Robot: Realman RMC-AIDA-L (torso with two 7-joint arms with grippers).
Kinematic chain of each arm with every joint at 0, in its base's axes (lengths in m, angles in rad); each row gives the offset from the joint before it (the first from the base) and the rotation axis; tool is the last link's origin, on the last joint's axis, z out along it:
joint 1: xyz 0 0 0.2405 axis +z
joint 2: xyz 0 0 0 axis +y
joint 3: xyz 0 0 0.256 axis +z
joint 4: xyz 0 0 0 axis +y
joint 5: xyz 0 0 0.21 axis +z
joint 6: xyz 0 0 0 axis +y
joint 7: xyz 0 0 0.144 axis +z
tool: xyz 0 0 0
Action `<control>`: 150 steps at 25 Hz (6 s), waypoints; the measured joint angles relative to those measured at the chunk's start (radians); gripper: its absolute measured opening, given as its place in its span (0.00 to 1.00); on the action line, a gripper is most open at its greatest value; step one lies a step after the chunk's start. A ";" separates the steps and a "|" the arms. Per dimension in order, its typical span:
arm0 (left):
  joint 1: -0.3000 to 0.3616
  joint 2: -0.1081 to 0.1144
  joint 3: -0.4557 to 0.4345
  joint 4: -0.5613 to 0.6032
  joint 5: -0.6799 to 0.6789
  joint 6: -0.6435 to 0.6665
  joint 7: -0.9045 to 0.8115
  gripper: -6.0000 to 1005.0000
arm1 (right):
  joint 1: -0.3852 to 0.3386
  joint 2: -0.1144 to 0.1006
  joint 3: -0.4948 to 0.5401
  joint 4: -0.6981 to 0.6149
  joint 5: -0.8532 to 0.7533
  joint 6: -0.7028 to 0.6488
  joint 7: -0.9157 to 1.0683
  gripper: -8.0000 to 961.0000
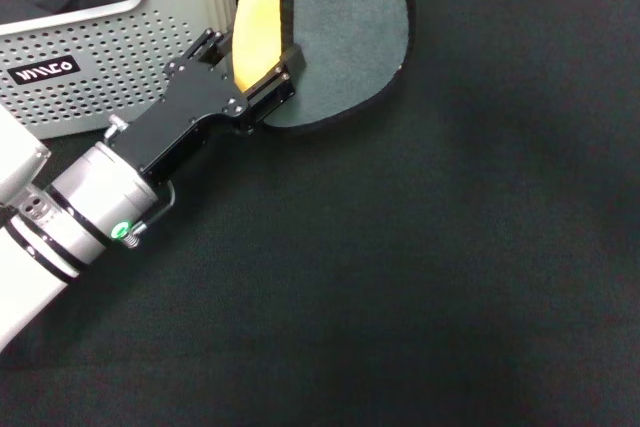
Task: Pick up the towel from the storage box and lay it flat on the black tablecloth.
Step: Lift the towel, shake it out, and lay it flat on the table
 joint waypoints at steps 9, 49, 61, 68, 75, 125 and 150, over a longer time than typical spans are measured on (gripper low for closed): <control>0.021 0.000 0.001 -0.006 0.001 0.001 0.036 0.76 | -0.055 0.000 0.007 -0.057 0.000 0.000 0.002 0.02; 0.057 0.000 0.001 -0.007 -0.008 0.040 0.063 0.40 | -0.100 -0.001 0.001 -0.095 0.001 -0.013 0.019 0.03; 0.069 0.000 0.004 -0.005 0.014 0.080 0.072 0.15 | -0.103 -0.002 0.006 -0.096 0.001 -0.019 0.019 0.03; 0.070 0.000 0.005 -0.006 0.014 0.090 0.065 0.10 | -0.110 -0.002 0.006 -0.097 0.001 -0.020 0.019 0.03; 0.075 0.000 0.022 -0.005 0.014 0.146 0.064 0.07 | -0.132 -0.008 -0.012 -0.114 -0.003 -0.039 0.053 0.03; 0.493 0.073 0.102 0.851 0.449 0.437 -1.072 0.02 | -0.818 -0.003 0.529 -0.199 -0.482 1.222 1.078 0.03; 0.036 0.024 -0.056 0.294 0.670 -0.046 -0.862 0.02 | -0.282 -0.010 0.598 0.593 -0.629 1.010 0.869 0.03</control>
